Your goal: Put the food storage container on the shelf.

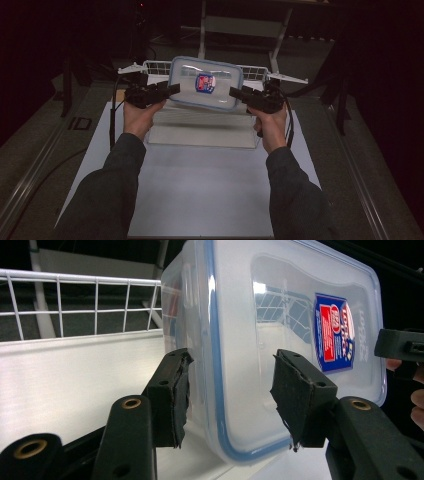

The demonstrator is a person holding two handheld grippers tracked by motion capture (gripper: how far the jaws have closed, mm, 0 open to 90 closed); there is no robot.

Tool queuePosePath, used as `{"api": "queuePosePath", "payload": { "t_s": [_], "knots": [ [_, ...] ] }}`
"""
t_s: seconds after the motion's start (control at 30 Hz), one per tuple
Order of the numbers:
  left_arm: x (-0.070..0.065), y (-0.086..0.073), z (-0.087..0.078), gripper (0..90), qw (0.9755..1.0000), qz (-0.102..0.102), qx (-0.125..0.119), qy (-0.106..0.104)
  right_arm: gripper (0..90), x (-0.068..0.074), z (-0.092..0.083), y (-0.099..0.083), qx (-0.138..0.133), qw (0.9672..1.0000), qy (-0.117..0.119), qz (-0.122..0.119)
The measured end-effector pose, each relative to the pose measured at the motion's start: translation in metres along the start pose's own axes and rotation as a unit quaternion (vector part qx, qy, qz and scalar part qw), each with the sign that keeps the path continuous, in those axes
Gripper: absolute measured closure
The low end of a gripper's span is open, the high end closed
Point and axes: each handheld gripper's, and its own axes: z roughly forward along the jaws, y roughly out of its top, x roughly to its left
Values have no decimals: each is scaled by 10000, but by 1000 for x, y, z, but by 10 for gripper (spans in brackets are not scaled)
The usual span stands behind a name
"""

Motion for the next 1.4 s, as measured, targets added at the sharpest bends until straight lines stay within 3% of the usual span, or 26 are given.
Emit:
{"api": "queuePosePath", "payload": {
  "t_s": [0.13,0.27,0.4,0.5,0.57,0.63,0.73,0.87,1.03,1.17,1.33,1.4],
  "knots": [
    [1,-3,3,477,10000,-46,47,24,349,0,4,0,144,9996,-226,-63],
    [3,-3,5,458,9995,-281,-80,-73,348,0,7,-1,263,9990,-322,-139],
    [3,-2,4,467,9995,-295,-134,-54,325,0,7,0,175,9992,-354,-105],
    [2,-2,3,455,9993,-312,-213,66,298,4,7,-1,252,9982,-462,-278],
    [0,-2,2,448,9995,-188,-169,190,295,8,8,-3,368,9967,-545,-485],
    [0,-4,1,444,9997,-138,-127,141,294,11,7,-3,416,9956,-555,-636],
    [-1,-5,-2,436,9999,28,-24,144,297,17,6,-3,538,9921,-651,-923],
    [-4,-6,-7,434,9993,311,161,159,303,24,3,-5,793,9848,-775,-1337],
    [-13,-8,-17,446,9952,822,476,214,302,34,-2,-11,1115,9734,-796,-1836],
    [-16,-11,-32,432,9934,1004,540,153,301,43,-10,-20,1284,9646,-747,-2180],
    [-21,-20,-51,414,9903,1180,706,174,297,48,-20,-29,1438,9593,-649,-2342],
    [-25,-29,-57,408,9873,1325,827,306,295,50,-24,-33,1472,9587,-592,-2361]
  ]
}}
